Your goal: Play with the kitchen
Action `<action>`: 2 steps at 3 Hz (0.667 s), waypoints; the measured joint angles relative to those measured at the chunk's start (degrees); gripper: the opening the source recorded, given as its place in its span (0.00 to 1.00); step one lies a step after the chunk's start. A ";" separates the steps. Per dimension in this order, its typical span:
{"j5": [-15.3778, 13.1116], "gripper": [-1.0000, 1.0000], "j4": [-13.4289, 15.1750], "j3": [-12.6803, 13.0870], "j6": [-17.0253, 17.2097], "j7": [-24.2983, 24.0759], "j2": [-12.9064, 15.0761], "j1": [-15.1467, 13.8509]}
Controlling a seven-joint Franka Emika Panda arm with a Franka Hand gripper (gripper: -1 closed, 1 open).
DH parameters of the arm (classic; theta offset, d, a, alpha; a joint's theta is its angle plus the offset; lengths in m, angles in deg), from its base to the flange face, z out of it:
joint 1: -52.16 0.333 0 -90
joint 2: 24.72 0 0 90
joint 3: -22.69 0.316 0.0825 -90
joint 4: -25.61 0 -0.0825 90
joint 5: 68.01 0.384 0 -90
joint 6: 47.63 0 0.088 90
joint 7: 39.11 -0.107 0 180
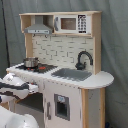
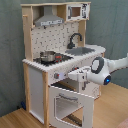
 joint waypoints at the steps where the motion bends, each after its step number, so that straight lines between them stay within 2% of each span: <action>1: 0.00 0.00 0.00 0.02 0.00 -0.09 0.00 -0.01; 2: -0.39 0.00 1.25 0.05 0.04 -2.36 -0.03 -0.11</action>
